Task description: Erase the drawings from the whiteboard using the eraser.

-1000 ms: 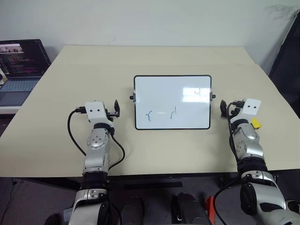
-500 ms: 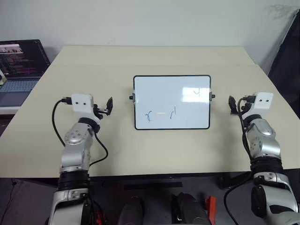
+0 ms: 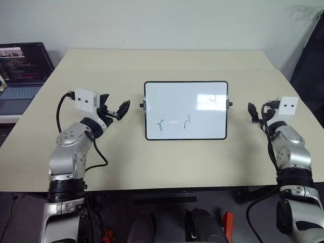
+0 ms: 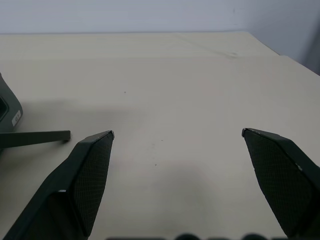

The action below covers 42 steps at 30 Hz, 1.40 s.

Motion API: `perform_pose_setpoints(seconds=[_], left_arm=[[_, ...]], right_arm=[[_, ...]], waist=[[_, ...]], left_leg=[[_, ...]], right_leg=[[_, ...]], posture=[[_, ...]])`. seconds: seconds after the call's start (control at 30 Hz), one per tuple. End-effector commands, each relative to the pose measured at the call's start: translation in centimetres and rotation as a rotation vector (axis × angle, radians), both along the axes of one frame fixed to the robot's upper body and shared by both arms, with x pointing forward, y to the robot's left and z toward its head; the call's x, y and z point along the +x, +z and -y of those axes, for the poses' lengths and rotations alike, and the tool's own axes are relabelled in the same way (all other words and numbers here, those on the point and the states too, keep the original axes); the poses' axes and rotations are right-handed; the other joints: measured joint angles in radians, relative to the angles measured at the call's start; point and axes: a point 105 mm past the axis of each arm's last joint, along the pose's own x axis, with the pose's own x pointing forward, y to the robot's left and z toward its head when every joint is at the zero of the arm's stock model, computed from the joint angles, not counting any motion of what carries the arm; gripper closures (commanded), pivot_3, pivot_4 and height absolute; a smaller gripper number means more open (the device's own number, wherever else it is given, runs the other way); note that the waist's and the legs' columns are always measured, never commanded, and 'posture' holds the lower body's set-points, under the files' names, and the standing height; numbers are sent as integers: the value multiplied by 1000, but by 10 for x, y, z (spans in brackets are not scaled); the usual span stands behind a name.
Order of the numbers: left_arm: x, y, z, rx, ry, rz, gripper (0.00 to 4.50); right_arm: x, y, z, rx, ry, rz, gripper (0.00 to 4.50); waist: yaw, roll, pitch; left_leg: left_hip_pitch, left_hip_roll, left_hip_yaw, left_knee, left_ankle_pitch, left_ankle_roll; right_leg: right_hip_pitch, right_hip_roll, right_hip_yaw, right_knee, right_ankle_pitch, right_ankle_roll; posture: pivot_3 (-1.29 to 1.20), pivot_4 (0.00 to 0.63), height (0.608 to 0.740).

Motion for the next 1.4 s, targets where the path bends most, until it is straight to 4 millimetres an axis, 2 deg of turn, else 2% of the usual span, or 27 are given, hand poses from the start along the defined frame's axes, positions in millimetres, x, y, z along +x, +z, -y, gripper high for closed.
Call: perform_pose_setpoints(seconds=[0.03,0.2,0.47,0.6,0.73,0.83,0.97,1.1,1.2,1.4], left_arm=[[-9,32,6,17,-80,59,68],[-23,33,16,116,-202,11,68],[-50,37,41,125,-475,-89,68],[-54,27,51,174,-554,-140,68],[-60,23,72,167,-669,-161,68],[-59,18,89,159,-733,-176,68],[-58,4,116,177,-821,-204,68],[-58,-7,133,193,-875,-226,68],[-58,-14,140,201,-894,-238,68],[-62,-19,142,196,-910,-243,68]], right_arm=[[0,22,4,-27,3,61,0],[1,29,3,-68,9,59,0],[-2,36,11,-133,37,13,0],[-5,34,14,-157,55,-48,0],[-11,33,18,-159,97,-119,0],[-18,26,20,-178,139,-195,0],[-27,8,38,-206,151,-339,0],[-29,0,55,-169,152,-405,0],[-29,-6,66,-163,154,-451,0],[-23,-7,75,-176,174,-486,0]], waist=[[-1,0,0],[-6,0,0],[-8,1,1],[-8,1,1],[-7,1,1],[-5,1,1],[-3,1,1],[-6,1,1],[-11,1,1],[-16,1,1]], left_leg=[[0,0,0,0,0,0],[0,0,0,0,0,0],[0,0,0,0,0,0],[0,0,0,0,0,0],[0,0,0,0,0,0],[-1,0,0,0,0,0],[-1,0,0,0,0,0],[-1,0,1,0,0,0],[0,0,2,0,0,0],[0,0,2,0,0,0]], right_leg=[[0,0,0,0,0,0],[0,0,0,0,0,1],[0,0,0,-1,-1,1],[0,0,0,0,-1,1],[0,0,0,-1,-1,1],[0,0,0,-1,-1,1],[0,0,0,-1,-1,1],[0,0,1,-1,-1,1],[0,0,1,-1,-1,1],[0,0,2,-1,-1,2]], posture=[[0,150,740],[0,150,740],[0,150,740],[0,150,740],[0,150,740],[0,150,740],[0,150,740],[0,150,740],[0,150,740],[0,150,740]])
